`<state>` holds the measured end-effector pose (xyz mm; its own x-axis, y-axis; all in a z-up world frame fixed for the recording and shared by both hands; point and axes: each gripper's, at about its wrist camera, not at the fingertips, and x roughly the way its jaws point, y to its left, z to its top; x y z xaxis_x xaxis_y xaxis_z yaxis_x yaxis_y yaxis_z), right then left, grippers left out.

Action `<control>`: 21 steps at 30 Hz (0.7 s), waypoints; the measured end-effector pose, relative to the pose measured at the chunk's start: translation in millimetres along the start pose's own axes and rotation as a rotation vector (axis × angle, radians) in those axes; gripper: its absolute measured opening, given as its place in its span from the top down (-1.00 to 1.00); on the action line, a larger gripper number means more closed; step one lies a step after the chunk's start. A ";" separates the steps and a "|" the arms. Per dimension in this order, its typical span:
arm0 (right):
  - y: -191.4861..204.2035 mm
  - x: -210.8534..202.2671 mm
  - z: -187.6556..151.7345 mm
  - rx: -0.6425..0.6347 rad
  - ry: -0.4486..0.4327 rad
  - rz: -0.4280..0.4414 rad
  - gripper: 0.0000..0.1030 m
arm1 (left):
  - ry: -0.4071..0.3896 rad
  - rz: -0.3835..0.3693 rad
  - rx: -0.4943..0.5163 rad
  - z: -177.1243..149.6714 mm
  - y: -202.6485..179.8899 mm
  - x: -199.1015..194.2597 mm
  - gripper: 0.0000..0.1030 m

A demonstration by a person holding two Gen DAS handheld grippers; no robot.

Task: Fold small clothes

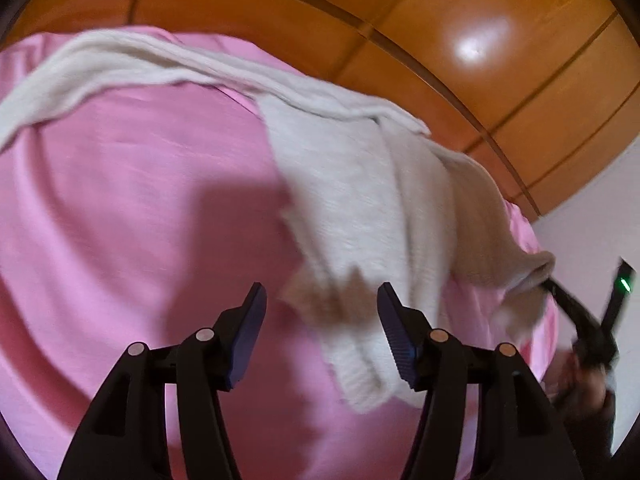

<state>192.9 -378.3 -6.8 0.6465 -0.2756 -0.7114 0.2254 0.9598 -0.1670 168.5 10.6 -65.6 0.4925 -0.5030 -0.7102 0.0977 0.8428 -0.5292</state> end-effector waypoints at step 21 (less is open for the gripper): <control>144.5 49.5 -75.0 0.134 0.356 0.745 -0.08 | 0.095 -0.010 0.045 -7.7 -27.8 33.2 0.27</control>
<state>202.8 -249.3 -117.3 0.3973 0.4828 -0.7804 -0.0703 0.8639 0.4987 175.5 -31.0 -78.0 0.4073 -0.5252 -0.7472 0.1421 0.8446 -0.5162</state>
